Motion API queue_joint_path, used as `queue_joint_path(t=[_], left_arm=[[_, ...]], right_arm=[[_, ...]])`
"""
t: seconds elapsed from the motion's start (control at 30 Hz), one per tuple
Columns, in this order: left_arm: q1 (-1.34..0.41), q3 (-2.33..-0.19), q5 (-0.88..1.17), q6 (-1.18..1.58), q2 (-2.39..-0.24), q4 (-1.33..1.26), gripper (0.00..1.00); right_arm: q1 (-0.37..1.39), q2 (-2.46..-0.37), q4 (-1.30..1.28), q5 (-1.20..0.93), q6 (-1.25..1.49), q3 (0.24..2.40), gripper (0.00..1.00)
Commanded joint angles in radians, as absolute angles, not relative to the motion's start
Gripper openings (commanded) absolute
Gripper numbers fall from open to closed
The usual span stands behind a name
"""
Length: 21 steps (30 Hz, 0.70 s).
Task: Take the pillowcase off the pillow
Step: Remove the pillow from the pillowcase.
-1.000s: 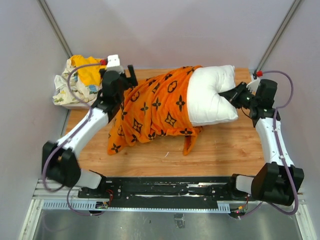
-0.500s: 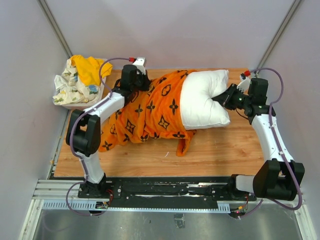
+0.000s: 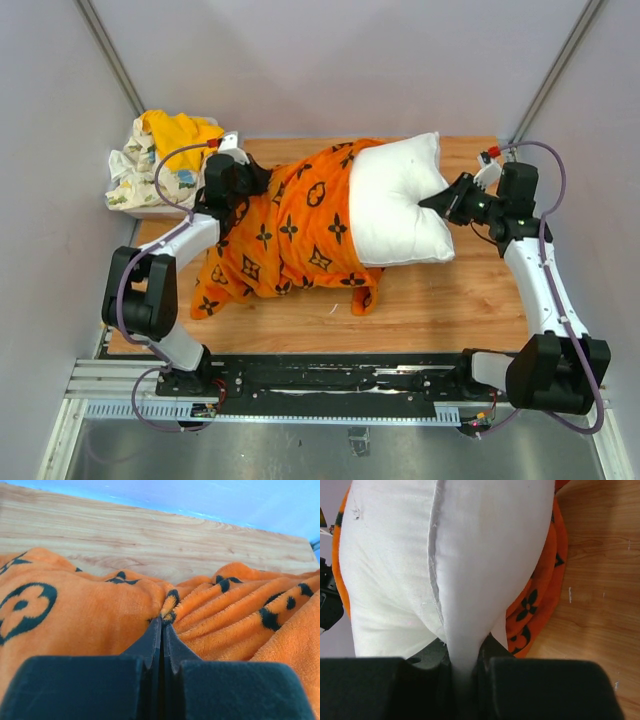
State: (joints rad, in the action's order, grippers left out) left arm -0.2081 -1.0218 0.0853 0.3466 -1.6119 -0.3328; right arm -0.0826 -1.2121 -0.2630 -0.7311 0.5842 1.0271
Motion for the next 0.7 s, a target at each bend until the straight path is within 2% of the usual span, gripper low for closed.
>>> queue_joint_path(t=[0.0, 0.43, 0.5, 0.57, 0.6, 0.63, 0.67], left_arm=[[-0.121, -0.916, -0.176, 0.385, -1.591, -0.305, 0.00], [-0.026, -0.788, -0.414, 0.462, -1.391, -0.302, 0.00], [-0.026, -0.783, -0.383, 0.448, -1.362, -0.308, 0.00], [-0.032, -0.781, -0.265, 0.412, -1.341, -0.338, 0.01], [-0.044, -0.783, -0.205, 0.396, -1.335, -0.351, 0.08], [-0.071, -0.789, -0.158, 0.369, -1.334, -0.362, 0.26], [-0.111, -0.801, -0.123, 0.335, -1.337, -0.365, 0.50]], right_arm=[[-0.158, -1.163, -0.171, -0.682, 0.597, 1.018, 0.01], [-0.185, -1.180, -0.049, -0.735, 0.685, 0.962, 0.01], [-0.184, -1.185, -0.044, -0.740, 0.687, 0.959, 0.01], [-0.178, -1.188, -0.034, -0.739, 0.693, 0.953, 0.01], [-0.172, -1.191, -0.022, -0.740, 0.698, 0.949, 0.01], [-0.163, -1.195, -0.015, -0.740, 0.700, 0.947, 0.01], [-0.154, -1.200, -0.012, -0.739, 0.702, 0.947, 0.01]])
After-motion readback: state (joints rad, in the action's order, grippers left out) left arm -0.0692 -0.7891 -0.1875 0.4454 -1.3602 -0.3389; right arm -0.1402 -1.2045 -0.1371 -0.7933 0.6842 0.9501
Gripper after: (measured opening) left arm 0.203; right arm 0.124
